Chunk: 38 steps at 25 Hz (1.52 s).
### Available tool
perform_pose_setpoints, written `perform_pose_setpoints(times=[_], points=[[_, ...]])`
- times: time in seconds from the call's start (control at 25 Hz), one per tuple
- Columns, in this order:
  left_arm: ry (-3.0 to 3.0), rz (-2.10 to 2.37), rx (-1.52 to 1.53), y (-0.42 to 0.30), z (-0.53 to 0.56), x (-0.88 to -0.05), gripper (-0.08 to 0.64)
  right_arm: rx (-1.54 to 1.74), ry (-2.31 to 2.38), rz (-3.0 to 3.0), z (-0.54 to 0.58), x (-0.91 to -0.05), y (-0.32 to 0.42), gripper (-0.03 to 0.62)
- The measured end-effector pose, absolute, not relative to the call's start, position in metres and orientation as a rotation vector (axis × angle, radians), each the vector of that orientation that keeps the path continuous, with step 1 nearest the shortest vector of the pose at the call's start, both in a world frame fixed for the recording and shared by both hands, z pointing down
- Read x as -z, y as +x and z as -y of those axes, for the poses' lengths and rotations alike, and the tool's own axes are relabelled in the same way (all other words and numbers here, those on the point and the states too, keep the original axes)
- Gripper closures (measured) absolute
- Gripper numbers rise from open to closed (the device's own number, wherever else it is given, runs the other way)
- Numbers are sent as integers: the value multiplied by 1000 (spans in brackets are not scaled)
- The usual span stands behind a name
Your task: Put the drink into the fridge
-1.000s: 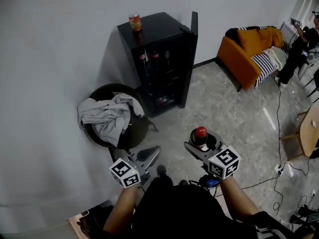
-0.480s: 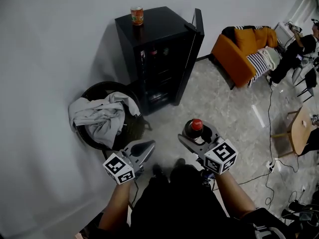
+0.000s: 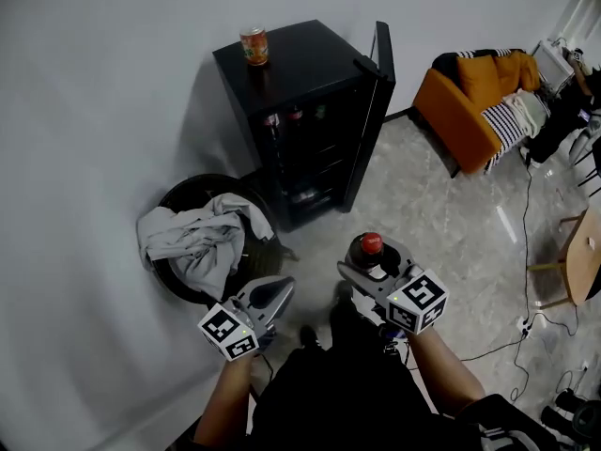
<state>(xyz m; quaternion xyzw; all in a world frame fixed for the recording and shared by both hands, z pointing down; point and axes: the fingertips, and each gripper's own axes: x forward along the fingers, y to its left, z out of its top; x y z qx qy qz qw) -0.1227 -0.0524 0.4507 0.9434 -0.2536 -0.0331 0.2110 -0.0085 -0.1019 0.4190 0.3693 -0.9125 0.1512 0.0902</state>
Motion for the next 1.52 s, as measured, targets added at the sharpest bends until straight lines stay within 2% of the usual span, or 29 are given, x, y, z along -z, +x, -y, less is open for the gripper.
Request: perform_pose_setpoints(times=[0.24,0.6,0.88,1.52], points=[[2600,738,-21,-88,122,-458,549,-542,1030,2761,169,-431,12,275],[2598,826,-26,-58,207,-435,551,-520,950,2821,250,-435,22,275],[2569,856,-47,-66,242,-451,549,-543,948,2795,288,-459,8,275],[2625,717,-117,-113,330,-512,549,-195,1085,2733,439,-486,-50,275]])
